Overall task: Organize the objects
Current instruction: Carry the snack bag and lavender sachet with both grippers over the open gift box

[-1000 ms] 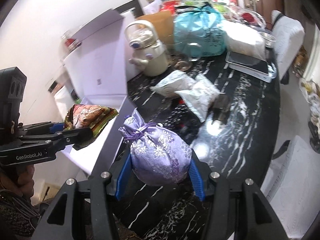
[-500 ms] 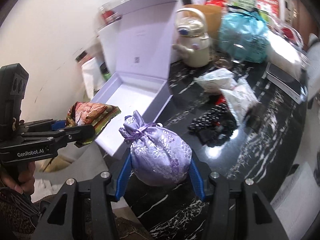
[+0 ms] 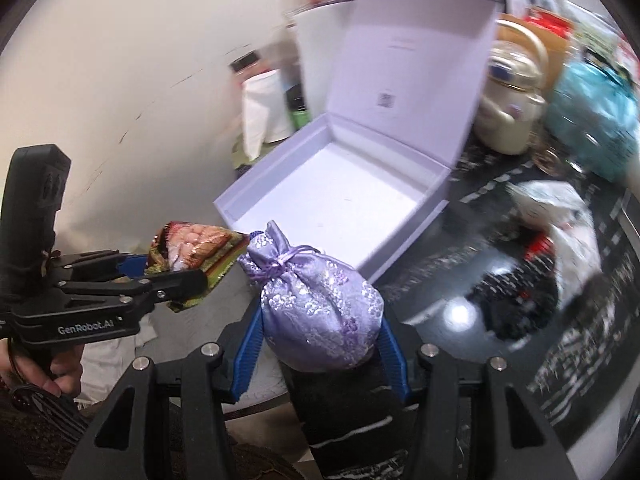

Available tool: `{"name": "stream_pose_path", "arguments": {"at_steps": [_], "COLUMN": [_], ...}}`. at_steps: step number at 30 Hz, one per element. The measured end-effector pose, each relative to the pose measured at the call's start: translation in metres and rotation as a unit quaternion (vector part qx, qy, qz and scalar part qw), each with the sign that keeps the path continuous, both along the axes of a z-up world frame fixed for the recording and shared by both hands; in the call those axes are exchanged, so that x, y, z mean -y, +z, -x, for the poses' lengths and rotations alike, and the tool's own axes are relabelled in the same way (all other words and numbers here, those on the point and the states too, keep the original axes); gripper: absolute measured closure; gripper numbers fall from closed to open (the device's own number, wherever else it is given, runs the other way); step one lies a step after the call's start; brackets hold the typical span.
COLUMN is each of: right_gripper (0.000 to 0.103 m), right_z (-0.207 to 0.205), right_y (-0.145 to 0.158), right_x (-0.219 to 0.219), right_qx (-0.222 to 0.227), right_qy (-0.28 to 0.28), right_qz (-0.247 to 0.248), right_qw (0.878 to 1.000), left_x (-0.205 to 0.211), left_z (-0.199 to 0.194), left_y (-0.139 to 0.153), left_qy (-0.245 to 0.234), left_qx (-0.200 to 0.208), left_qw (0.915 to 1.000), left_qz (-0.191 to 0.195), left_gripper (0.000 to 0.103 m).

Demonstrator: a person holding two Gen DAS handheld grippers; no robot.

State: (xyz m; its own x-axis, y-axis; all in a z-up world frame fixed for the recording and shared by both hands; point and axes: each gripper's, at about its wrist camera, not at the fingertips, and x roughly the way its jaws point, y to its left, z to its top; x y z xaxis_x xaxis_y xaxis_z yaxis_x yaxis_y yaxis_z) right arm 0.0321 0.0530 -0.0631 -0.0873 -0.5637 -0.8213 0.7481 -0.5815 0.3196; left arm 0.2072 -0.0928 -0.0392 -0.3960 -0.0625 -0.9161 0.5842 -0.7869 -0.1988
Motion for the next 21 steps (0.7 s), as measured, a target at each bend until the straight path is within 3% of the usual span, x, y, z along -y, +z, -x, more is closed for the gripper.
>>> {"name": "stream_pose_path", "arguments": {"at_steps": [9, 21], "right_gripper": [0.049, 0.049], "right_z": [0.007, 0.038], "right_y": [0.007, 0.008], "right_x": [0.044, 0.081], "right_qx": [0.001, 0.004], "right_qy": [0.046, 0.028], "right_qz": [0.002, 0.005], "right_qw": [0.999, 1.0], "left_x": [0.034, 0.082], "left_z": [-0.003, 0.045], "left_y": [-0.008, -0.016], "left_qy": [0.034, 0.007], "left_qx": [0.004, 0.011], "left_qw": [0.9994, 0.9997], "left_qz": [-0.012, -0.02], "left_gripper": [0.057, 0.057]}}
